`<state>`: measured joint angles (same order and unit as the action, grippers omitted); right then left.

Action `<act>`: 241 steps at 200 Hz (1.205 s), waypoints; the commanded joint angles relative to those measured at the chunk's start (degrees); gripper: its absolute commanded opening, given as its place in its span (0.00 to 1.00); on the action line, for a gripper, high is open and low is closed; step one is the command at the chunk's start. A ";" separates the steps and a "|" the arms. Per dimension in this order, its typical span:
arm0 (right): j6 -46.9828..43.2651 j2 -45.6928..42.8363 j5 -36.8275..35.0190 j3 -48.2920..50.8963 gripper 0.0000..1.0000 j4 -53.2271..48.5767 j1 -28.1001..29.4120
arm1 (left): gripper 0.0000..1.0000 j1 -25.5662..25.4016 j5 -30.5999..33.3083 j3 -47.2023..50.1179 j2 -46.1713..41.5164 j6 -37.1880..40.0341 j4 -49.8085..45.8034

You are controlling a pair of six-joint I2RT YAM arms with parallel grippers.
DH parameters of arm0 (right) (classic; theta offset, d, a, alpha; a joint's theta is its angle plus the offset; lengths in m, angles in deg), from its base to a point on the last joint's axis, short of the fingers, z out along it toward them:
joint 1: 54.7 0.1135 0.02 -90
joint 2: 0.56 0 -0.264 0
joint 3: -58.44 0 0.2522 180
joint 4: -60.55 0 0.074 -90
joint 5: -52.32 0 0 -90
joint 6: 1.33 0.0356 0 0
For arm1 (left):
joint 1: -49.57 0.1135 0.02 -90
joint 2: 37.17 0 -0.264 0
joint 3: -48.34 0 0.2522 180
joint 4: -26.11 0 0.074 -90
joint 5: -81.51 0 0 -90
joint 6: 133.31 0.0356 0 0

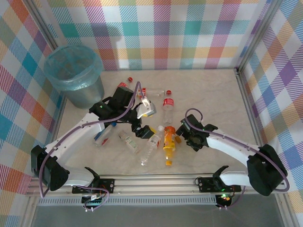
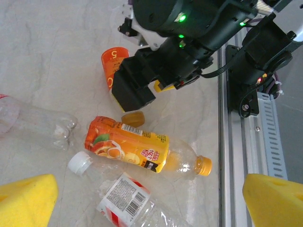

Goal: Put the plastic bottles in the bin

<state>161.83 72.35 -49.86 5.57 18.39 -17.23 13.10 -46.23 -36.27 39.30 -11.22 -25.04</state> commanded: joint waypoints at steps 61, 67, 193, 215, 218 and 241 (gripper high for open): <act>1.10 6.99 2.51 -1.52 0.79 6.48 -3.11 | 1.00 -0.80 0.26 1.78 -2.99 1.85 -0.12; 0.93 6.98 2.52 -1.25 0.77 6.85 -3.21 | 1.00 -0.80 0.42 1.78 -2.97 1.77 -0.10; -4.89 6.46 3.04 1.21 0.65 8.37 -7.94 | 0.99 -0.80 2.40 2.38 -3.73 -0.07 1.31; -6.12 5.96 3.78 1.63 0.59 8.49 -8.30 | 0.99 -0.80 3.51 2.29 -3.86 -0.97 2.26; -6.26 5.83 3.82 1.66 0.59 8.53 -8.29 | 0.99 -0.75 3.73 2.25 -3.87 -1.22 2.43; -8.53 4.18 4.26 1.70 0.58 7.84 -8.38 | 0.97 -0.79 6.34 1.95 -4.33 -3.76 4.69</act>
<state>156.85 78.75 -46.80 6.38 26.50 -25.19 12.99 -42.58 -34.54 36.72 -11.85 -24.27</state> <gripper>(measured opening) 0.590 0.983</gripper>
